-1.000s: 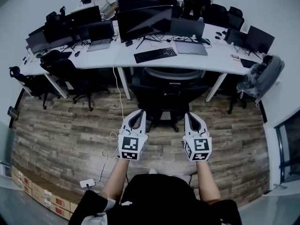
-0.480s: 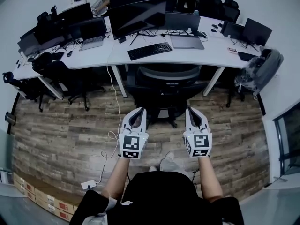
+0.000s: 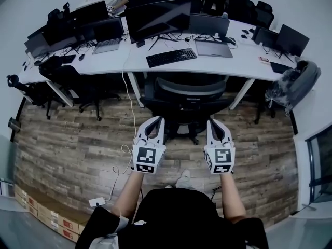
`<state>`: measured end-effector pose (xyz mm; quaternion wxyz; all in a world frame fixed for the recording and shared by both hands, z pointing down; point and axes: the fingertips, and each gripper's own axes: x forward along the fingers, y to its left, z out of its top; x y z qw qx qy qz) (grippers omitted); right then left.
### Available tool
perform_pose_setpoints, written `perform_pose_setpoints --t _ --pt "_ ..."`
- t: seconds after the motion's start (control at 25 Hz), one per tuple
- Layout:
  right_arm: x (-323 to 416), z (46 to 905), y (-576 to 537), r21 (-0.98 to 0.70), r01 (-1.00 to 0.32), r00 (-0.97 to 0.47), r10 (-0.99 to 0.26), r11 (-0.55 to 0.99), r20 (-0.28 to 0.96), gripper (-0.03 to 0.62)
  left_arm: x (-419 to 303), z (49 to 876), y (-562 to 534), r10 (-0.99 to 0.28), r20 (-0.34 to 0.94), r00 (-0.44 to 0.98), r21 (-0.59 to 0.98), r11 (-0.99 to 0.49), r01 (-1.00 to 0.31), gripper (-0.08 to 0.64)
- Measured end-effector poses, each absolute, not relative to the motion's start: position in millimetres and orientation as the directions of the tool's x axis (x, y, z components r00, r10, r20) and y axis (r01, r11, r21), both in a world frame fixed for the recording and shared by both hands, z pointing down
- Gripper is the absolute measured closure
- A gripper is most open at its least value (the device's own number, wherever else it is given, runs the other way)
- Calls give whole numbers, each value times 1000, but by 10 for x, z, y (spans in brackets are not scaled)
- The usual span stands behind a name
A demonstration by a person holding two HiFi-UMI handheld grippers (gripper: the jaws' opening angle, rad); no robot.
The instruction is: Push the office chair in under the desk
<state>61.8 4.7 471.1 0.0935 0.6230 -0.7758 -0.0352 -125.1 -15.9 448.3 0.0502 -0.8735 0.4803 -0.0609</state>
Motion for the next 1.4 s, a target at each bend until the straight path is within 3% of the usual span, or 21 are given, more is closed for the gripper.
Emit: perform_pose_setpoints --t 0.52,0.92,1.32,1.4 --pt "844 4850 -344 219 -940 -231 -961 260 151 568 -1050 4594 -609 -856 85 510 -136 -517 -845 546" --pt "968 5029 -665 263 -907 -276 -936 328 217 566 -937 4864 -965 -850 181 494 -169 -522 -836 546" --pt "971 5313 -918 524 -713 -308 -879 466 363 565 -856 5153 -1244 -808 328 489 -425 -589 -688 543" --pt "943 5390 -942 612 -617 -297 -866 495 401 549 -821 5197 -1250 -788 358 501 -462 -615 -638 491"
